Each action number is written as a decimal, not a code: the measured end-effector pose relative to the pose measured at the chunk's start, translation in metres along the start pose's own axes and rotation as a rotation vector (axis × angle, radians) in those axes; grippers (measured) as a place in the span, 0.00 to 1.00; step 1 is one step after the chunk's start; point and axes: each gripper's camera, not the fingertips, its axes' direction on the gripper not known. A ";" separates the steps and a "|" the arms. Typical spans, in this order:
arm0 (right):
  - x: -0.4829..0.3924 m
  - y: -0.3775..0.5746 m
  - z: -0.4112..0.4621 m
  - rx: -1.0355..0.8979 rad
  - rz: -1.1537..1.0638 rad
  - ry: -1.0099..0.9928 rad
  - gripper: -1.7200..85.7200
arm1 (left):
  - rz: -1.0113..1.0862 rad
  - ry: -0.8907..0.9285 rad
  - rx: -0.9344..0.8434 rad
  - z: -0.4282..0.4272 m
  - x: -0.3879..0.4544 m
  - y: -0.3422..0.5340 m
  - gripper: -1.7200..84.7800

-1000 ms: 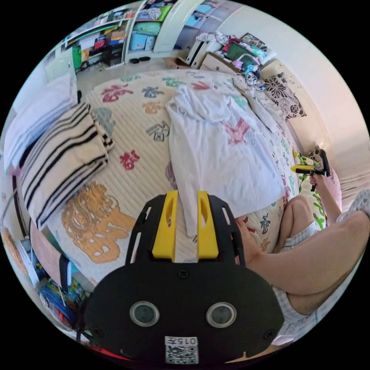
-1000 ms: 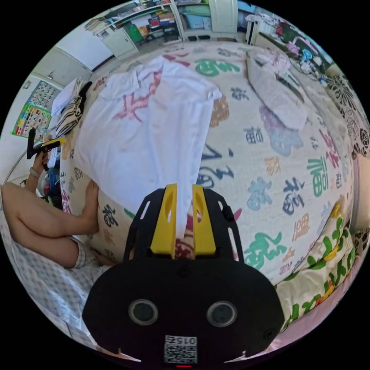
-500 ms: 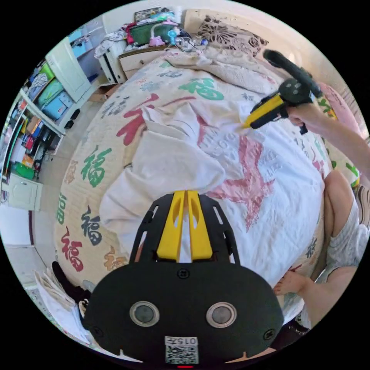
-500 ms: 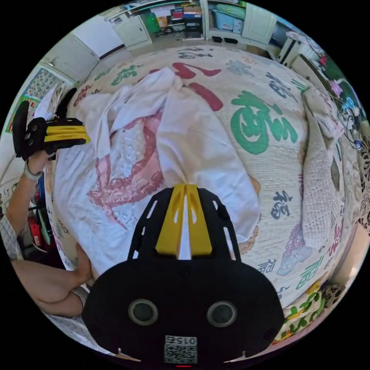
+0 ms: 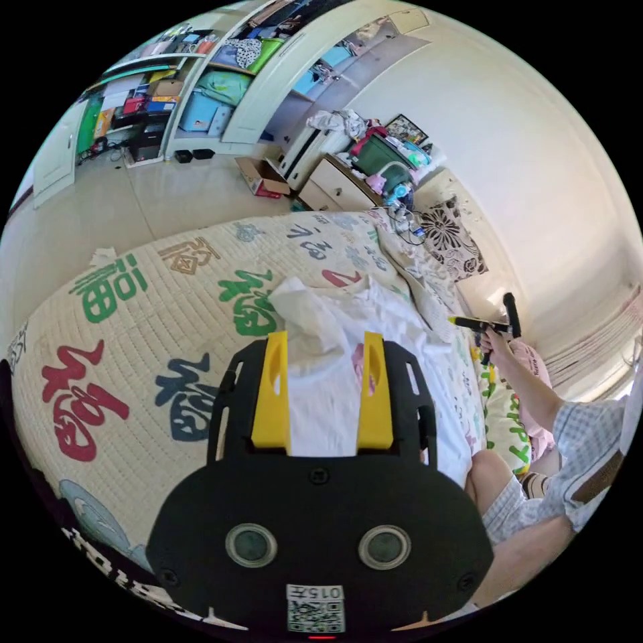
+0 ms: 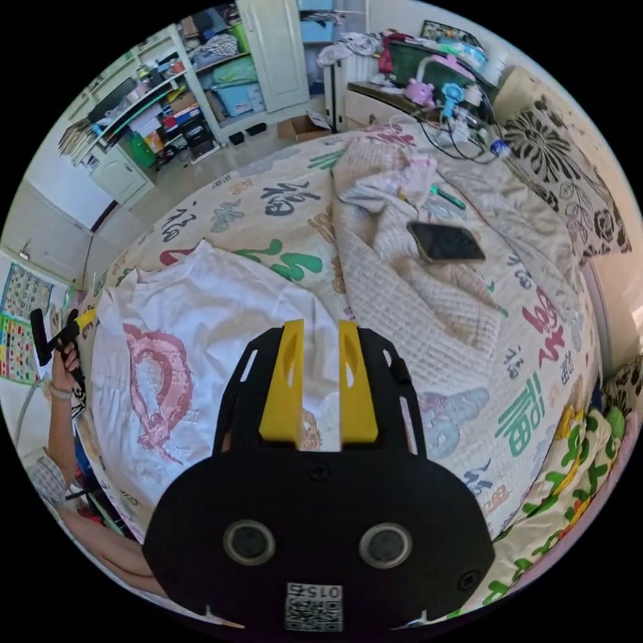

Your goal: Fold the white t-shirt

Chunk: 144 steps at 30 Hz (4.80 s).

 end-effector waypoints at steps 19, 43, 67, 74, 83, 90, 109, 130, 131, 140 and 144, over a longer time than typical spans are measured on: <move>-0.083 -0.113 0.034 0.008 -0.221 0.060 0.03 | 0.082 -0.142 0.058 0.017 -0.010 -0.071 0.03; 0.103 0.042 0.007 -0.066 0.175 -0.035 0.12 | 0.210 -0.274 -0.019 -0.032 0.011 -0.002 0.02; 0.171 0.074 0.043 -0.150 0.152 -0.286 0.14 | -0.165 -0.466 -0.067 -0.106 -0.107 0.075 0.09; 0.149 0.072 0.060 -0.222 0.025 0.105 0.03 | -0.170 -0.439 -0.076 -0.127 -0.111 0.105 0.09; 0.172 0.098 0.049 -0.108 0.139 0.149 0.13 | -0.163 -0.403 -0.107 -0.159 -0.107 0.160 0.10; 0.189 0.173 0.092 -0.247 0.264 -0.143 0.11 | -0.293 -0.341 -0.129 -0.203 -0.084 0.270 0.11; 0.144 0.341 0.080 -0.377 0.051 -0.310 0.15 | -0.427 -0.199 -0.281 -0.224 -0.053 0.431 0.16; 0.071 0.435 0.123 -0.660 -0.318 -0.161 0.01 | -0.376 -0.145 -0.256 -0.229 -0.026 0.484 0.02; 0.068 0.437 0.127 -0.667 -0.330 -0.143 0.02 | -0.397 -0.137 -0.254 -0.223 -0.028 0.487 0.02; 0.082 0.442 0.138 -0.624 -0.228 -0.092 0.13 | -0.414 -0.196 -0.197 -0.186 -0.014 0.498 0.16; 0.072 0.440 0.162 -0.741 -0.333 -0.112 0.12 | -0.409 -0.181 -0.294 -0.130 -0.013 0.487 0.11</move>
